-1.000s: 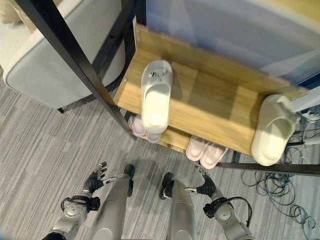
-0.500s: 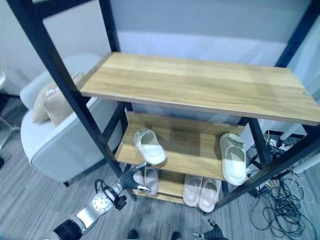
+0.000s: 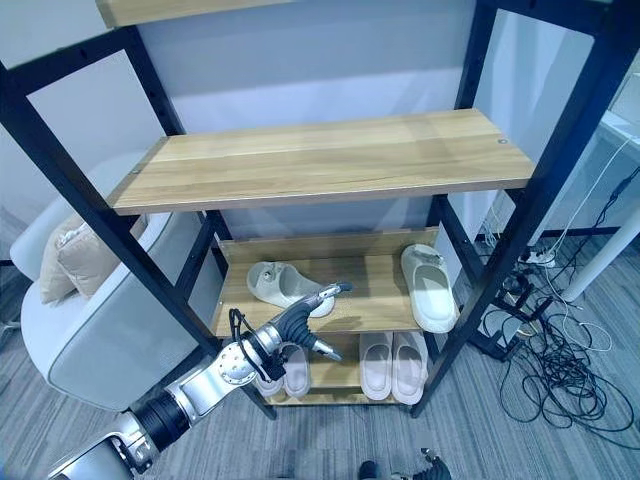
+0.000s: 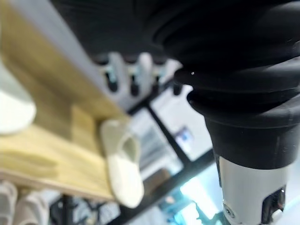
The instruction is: Arrange the slippers neatly on the shoe rack.
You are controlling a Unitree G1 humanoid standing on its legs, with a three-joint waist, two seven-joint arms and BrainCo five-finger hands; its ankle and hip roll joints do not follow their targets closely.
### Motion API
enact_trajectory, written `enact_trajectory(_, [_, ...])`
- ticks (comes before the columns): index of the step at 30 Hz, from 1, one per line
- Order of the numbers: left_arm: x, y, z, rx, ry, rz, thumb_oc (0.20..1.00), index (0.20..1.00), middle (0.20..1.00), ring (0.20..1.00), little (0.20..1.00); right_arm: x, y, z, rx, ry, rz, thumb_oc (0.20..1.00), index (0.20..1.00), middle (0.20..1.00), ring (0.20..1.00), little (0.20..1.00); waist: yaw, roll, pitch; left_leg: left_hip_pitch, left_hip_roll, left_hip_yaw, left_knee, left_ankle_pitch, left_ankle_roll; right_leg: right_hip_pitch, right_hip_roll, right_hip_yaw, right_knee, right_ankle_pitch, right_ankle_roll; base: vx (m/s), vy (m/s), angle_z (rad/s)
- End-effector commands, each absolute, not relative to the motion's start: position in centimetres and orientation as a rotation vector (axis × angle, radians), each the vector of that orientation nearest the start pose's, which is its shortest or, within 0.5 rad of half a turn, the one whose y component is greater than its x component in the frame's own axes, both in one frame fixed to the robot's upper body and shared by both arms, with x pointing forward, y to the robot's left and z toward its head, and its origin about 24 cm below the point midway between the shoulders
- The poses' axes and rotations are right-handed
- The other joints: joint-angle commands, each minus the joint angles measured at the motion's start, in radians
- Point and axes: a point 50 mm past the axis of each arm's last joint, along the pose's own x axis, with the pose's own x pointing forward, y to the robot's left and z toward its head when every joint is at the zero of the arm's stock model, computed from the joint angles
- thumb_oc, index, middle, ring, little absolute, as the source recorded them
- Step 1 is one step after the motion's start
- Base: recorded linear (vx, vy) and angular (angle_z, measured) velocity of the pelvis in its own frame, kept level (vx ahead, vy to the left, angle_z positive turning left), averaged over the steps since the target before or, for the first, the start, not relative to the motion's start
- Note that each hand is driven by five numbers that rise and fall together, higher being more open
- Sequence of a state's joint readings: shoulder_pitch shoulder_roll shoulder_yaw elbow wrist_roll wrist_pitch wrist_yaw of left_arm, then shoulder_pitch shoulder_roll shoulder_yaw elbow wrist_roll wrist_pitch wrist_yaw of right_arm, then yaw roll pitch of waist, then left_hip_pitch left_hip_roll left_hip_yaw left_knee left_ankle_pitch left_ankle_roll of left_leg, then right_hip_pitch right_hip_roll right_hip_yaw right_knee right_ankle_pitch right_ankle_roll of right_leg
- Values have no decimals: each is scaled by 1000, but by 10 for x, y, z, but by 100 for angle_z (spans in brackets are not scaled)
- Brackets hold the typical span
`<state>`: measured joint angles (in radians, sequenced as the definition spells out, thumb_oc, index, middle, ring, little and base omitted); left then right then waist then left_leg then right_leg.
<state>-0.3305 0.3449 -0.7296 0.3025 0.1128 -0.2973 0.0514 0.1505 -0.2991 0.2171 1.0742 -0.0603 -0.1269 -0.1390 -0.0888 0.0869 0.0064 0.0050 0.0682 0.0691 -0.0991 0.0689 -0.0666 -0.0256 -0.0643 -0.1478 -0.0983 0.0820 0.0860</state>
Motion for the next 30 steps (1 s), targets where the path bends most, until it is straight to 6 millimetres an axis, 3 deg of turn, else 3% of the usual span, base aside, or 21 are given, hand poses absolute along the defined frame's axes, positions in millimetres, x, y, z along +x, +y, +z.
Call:
enact_trajectory(1, [288,79,50,652,-293,-554,1000,1000,1000,1000,1000,97,-246,-145,-473,990,-53,1000,1000,1000,1000,1000,6,-51,51,-12,-20,-36,12,-54,-18,41,-106,1,11,-47,87,28,-30,-5])
enact_trajectory(8, [322,95,67,693,-301,-329,1000,1000,1000,1000,1000,106,-246,-139,-493,943,-45,1000,1000,1000,1000,1000,-12,-57,50,-56,-23,-27,12,-46,-19,-6,-105,20,11,-42,86,-1,-13,-7])
enact_trajectory(13, [358,113,111,747,-393,-92,1000,1000,1000,1000,1000,117,-252,-131,-537,879,-53,1000,1000,1000,1000,1000,-36,-48,50,-116,-23,-15,12,-29,-22,-75,-100,43,11,-29,83,-29,-9,-13])
enact_trajectory(16, [365,118,126,774,-430,-33,1000,1000,1000,1000,1000,120,-252,-128,-547,857,-53,1000,1000,1000,1000,1000,-42,-46,52,-133,-24,-11,12,-23,-22,-95,-99,51,11,-24,82,-28,-3,-19])
enact_trajectory(17, [375,123,143,821,-465,42,1000,1000,1000,1000,1000,125,-253,-124,-569,825,-43,1000,1000,1000,1000,1000,-51,-42,64,-157,-22,-7,12,-16,-23,-123,-98,62,11,-17,81,-41,2,-16])
enact_trajectory(24, [398,140,162,930,-417,147,1000,1000,1000,1000,1000,139,-247,-120,-562,774,-47,1000,1000,1000,1000,1000,-54,-57,101,-226,-11,-3,12,4,-25,-198,-90,76,11,6,83,-43,-13,-9])
enact_trajectory(30, [403,161,188,968,-451,254,1000,1000,1000,1000,1000,146,-239,-118,-529,736,-59,1000,1000,1000,1000,1000,-48,-72,140,-261,-4,-12,12,17,-27,-229,-82,74,11,15,82,-31,-18,-1])
